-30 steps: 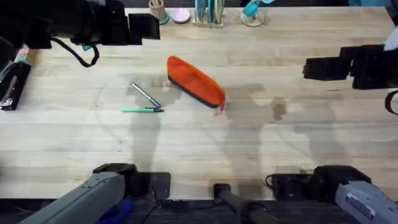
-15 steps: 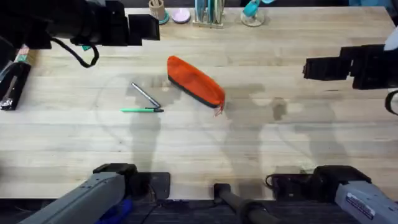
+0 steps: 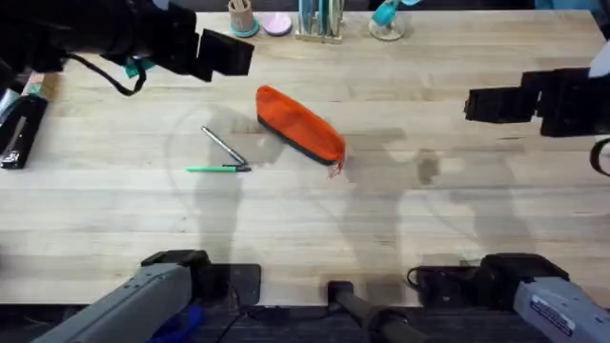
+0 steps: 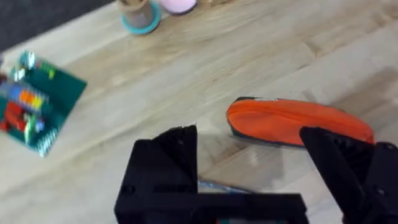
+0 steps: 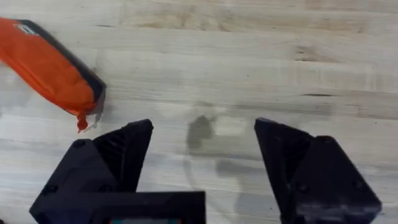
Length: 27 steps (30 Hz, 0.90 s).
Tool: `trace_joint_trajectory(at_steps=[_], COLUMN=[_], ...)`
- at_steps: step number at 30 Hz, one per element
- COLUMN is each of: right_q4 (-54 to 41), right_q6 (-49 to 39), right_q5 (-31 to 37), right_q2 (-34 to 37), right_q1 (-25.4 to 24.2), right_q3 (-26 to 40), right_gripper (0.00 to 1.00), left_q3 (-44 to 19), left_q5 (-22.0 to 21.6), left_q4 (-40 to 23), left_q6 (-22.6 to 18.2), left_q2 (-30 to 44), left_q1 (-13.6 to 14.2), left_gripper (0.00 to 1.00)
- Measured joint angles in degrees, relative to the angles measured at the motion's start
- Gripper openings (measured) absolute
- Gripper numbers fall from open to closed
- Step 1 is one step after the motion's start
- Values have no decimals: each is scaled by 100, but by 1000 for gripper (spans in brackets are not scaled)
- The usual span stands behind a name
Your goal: Unzip the bag, pick up the pens from the table one at a time and place them inside, then zip the bag closed.
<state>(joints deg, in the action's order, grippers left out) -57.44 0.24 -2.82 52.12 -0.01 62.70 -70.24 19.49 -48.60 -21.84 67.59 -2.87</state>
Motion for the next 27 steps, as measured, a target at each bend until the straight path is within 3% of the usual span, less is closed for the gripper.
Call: trace_joint_trajectory(at_steps=[5, 10, 15, 22, 27], right_q4=[1, -1, -1, 1, 1], right_q6=[4, 4, 4, 4, 4], right_q5=[1, 1, 1, 1, 1], right_q2=[0, 0, 0, 0, 0], right_q1=[0, 0, 0, 0, 0], right_q3=[0, 0, 0, 0, 0], right_gripper=[998, 996, 997, 996, 997], left_q3=[-109, -605, -1423, -2879, -3613], left_q5=[659, 1144, 1425, 1571, 1589], left_q4=[-16, -203, -1036, -2566, -3070], left_q6=[-889, -1507, -2235, -3557, -4313], left_q2=[103, 644, 1451, 2687, 3435], left_q1=[-194, -286, -286, -286, -286], left_gripper=[991, 991, 992, 991, 991])
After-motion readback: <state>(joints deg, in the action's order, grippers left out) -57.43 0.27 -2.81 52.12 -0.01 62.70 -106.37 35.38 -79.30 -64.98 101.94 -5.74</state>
